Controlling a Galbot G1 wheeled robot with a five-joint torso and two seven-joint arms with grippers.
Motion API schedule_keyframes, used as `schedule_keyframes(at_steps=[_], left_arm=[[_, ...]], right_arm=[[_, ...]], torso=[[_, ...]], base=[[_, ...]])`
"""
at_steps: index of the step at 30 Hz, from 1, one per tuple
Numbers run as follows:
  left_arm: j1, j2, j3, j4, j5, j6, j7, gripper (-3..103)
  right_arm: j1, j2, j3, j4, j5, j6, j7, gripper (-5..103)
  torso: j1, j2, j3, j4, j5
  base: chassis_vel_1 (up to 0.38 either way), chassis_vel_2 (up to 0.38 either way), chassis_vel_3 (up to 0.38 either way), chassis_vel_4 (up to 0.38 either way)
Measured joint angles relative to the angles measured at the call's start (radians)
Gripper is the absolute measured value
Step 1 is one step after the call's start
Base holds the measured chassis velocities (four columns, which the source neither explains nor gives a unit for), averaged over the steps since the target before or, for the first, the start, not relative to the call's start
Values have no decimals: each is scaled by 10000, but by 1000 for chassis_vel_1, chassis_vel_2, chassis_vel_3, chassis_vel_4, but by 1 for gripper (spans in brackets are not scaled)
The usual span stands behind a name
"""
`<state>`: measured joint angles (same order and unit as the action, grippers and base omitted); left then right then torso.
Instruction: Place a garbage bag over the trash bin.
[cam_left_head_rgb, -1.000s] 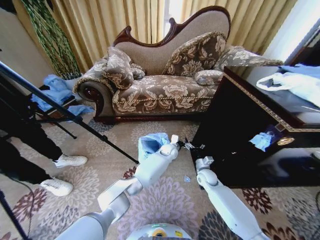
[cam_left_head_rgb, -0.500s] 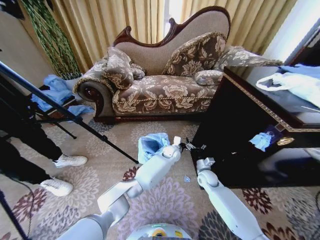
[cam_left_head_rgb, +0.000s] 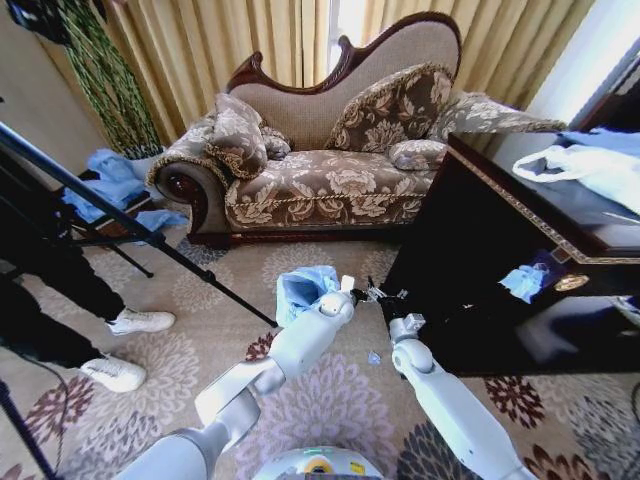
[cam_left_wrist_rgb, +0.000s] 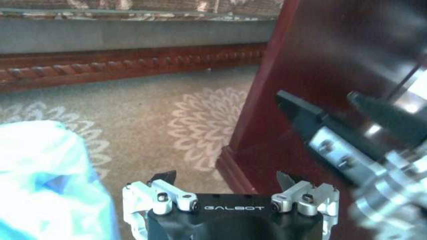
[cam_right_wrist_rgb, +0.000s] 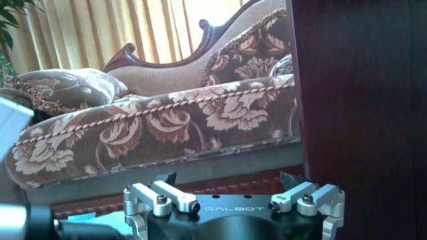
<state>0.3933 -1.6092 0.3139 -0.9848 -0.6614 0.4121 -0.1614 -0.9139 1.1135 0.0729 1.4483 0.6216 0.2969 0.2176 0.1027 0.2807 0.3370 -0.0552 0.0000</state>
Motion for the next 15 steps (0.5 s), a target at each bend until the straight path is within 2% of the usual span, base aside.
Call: schedule_keyframes(at_steps=[6, 10, 15], left_arm=[[-54, 39, 87, -437, -161, 641, -206, 100], [-234, 321, 148, -317, -100, 1112, 366, 100], [-186, 379, 160, -322, -135, 1571, 658, 100]], right_arm=[[-24, 47, 30, -46, -42, 22, -1, 100], [-40, 97, 70, -57, -61, 57, -7, 100], [-70, 117, 112, -129, -77, 105, -42, 100]], torso=[[0, 0, 0, -2, 0], [0, 0, 1, 6, 0], [0, 0, 1, 0, 0]], base=[[0, 0, 0, 0], [0, 0, 0, 0], [0, 0, 0, 0]])
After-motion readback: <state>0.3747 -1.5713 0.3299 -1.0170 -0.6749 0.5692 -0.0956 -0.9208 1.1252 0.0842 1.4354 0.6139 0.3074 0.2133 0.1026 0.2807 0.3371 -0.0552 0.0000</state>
